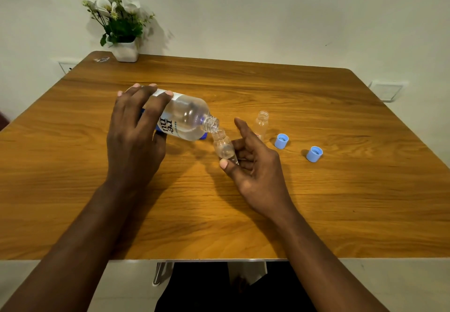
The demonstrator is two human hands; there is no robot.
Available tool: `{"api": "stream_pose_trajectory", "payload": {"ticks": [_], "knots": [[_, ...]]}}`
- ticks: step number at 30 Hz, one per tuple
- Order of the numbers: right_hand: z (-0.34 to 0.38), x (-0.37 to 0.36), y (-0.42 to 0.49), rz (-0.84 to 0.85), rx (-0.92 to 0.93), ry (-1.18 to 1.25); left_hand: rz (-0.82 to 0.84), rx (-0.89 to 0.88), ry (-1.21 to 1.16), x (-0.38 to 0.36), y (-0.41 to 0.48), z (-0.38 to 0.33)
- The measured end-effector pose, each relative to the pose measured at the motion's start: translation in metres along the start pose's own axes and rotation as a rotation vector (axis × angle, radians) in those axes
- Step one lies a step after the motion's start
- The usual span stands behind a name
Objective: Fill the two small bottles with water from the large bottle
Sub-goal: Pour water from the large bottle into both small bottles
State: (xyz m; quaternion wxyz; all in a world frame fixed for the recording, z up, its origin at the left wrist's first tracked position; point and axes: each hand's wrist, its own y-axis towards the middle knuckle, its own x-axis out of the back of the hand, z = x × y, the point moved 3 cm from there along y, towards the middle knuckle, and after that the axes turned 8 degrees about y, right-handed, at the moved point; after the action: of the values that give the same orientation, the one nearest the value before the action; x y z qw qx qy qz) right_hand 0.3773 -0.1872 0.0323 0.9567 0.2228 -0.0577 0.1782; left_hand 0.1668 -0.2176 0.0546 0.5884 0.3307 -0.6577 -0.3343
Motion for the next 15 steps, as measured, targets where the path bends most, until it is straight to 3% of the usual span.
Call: {"api": "stream_pose_trajectory", "payload": {"ticks": [15], "knots": [[0.001,0.0008,0.001,-0.002,0.018,0.03,0.01,-0.004,-0.004,0.0013,0.0008,-0.0003]]}}
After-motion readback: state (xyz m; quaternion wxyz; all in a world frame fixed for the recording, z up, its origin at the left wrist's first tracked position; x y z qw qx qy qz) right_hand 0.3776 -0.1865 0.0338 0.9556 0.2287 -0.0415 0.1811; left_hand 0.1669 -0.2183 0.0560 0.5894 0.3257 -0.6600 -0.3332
